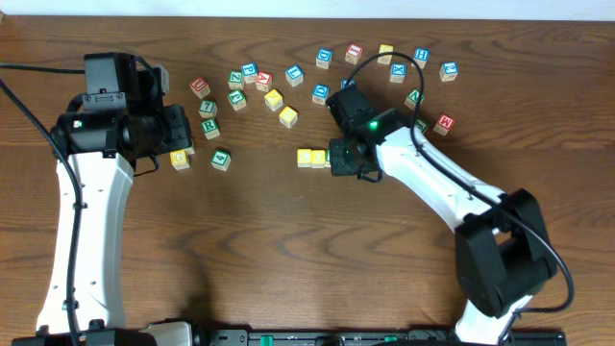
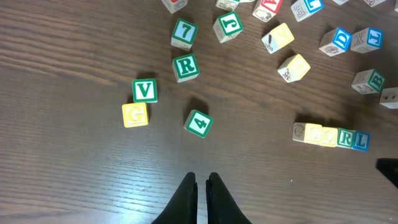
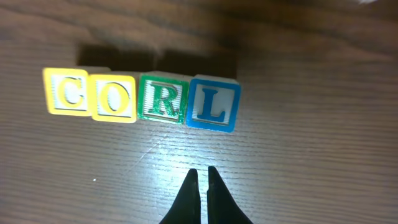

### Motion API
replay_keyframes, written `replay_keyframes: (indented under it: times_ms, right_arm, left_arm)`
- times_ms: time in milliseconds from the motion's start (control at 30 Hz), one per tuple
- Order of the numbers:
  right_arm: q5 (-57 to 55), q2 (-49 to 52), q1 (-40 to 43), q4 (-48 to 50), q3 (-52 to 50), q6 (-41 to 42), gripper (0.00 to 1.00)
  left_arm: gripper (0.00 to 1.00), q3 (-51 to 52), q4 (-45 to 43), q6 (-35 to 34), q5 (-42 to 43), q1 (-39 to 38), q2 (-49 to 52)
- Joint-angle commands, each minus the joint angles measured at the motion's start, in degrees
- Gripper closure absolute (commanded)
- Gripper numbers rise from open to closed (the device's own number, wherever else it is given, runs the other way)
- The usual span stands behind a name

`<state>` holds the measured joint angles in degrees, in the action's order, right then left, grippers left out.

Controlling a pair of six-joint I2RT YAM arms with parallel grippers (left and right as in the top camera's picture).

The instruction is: Spell out CORL

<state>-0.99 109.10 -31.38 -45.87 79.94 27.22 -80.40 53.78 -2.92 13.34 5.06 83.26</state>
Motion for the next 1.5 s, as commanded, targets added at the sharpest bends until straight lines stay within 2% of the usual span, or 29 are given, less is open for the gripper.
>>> replay_keyframes:
  times_ms: [0, 700, 1467]
  right_arm:
    - [0.7, 2.3, -0.4, -0.3, -0.2, 1.5, 0.99]
    - [-3.4, 4.8, -0.4, 1.1, -0.2, 1.5, 0.98]
    - [-2.7, 4.9, -0.9, 2.0, -0.8, 0.6, 0.98]
  left_arm:
    - [0.92, -0.4, 0.2, 0.5, -0.3, 0.1, 0.7]
    - [0.92, -0.4, 0.2, 0.5, -0.3, 0.1, 0.7]
    - [0.92, -0.4, 0.6, 0.5, -0.3, 0.1, 0.7]
